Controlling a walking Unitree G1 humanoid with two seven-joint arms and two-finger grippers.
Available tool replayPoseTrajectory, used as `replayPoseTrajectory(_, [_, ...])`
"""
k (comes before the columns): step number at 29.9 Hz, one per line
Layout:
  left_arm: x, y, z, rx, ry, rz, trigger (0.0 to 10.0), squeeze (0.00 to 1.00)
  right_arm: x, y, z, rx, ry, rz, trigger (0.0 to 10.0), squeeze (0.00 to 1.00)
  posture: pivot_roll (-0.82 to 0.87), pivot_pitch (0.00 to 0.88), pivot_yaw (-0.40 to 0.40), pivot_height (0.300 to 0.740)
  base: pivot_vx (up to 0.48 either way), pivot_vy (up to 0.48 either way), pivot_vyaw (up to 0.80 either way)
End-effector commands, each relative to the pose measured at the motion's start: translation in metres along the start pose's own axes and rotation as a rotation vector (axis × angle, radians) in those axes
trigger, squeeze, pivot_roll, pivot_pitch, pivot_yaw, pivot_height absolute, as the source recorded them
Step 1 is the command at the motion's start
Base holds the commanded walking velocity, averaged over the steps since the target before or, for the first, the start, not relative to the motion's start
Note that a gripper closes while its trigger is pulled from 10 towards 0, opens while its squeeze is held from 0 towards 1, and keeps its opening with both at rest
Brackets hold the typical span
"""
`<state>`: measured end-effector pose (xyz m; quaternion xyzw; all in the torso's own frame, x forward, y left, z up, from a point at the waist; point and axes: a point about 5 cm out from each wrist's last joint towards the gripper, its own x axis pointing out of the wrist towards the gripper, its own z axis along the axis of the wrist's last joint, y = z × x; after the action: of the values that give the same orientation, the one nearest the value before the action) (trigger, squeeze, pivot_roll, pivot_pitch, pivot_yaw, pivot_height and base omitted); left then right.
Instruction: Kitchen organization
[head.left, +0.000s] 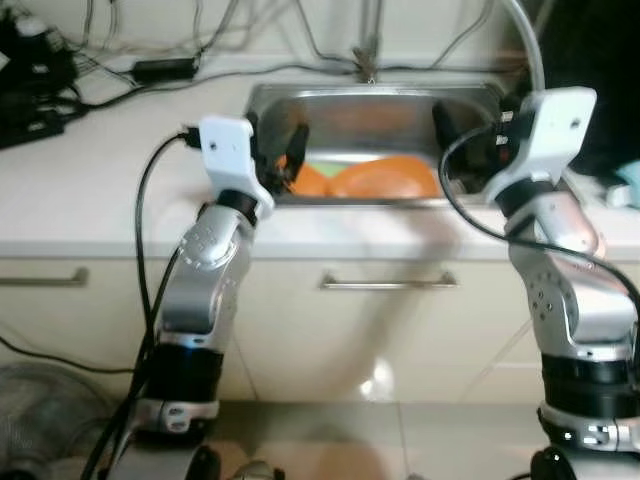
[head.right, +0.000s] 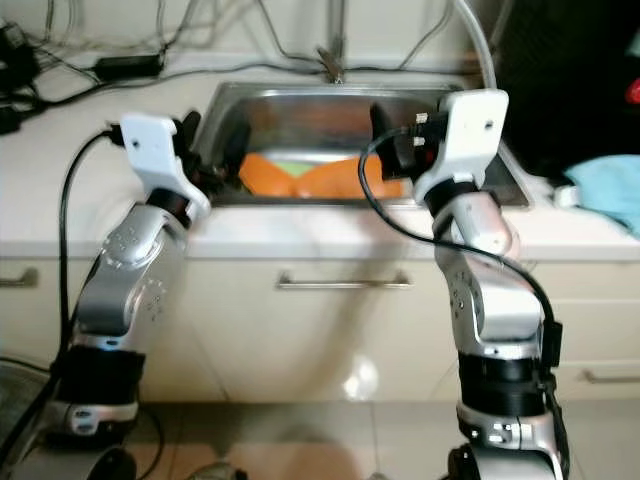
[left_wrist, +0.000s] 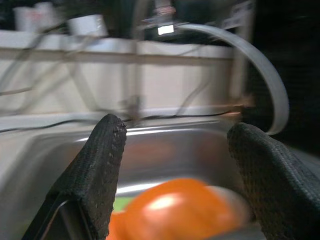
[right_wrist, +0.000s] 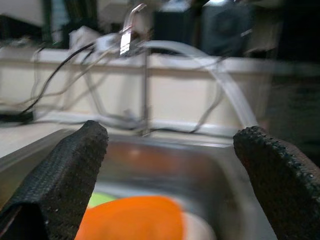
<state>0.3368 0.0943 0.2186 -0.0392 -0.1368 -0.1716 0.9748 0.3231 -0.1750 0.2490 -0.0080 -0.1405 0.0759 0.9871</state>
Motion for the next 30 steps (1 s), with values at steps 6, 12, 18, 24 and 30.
replayPoseTrajectory(6, [-0.0021, 0.0083, 0.0017, 0.030, -0.003, 0.024, 10.0, 0.00, 0.0010, 0.0050, -0.0015, 0.010, 0.006, 0.016, 10.0, 1.00, 0.02, 0.040, 0.041, 0.740, 0.000, -0.480, 0.00])
replayPoseTrajectory(12, [-0.0022, 0.0084, 0.0016, 0.029, -0.003, 0.025, 10.0, 0.00, 0.0008, 0.0048, -0.0022, 0.011, 0.010, 0.019, 10.0, 1.00, 0.02, 0.041, 0.039, 0.740, 0.000, -0.480, 0.00])
replayPoseTrajectory(18, [-0.0031, 0.0085, 0.0006, 0.027, 0.002, 0.026, 10.0, 0.00, 0.0003, 0.0047, -0.0033, 0.011, 0.014, 0.018, 10.0, 1.00, 0.02, 0.045, 0.038, 0.740, 0.000, -0.480, 0.00])
replayPoseTrajectory(24, [-0.0034, 0.0070, 0.0002, 0.015, 0.002, 0.021, 10.0, 0.00, 0.0004, 0.0044, -0.0050, 0.013, 0.020, 0.018, 10.0, 1.00, 0.02, 0.045, 0.038, 0.740, 0.000, -0.472, 0.00])
replayPoseTrajectory(30, [-0.0035, 0.0076, -0.0006, 0.012, 0.007, 0.024, 10.0, 0.00, -0.0001, 0.0041, -0.0080, 0.018, 0.029, 0.015, 10.0, 1.00, 0.02, 0.046, 0.042, 0.740, 0.000, -0.440, 0.00])
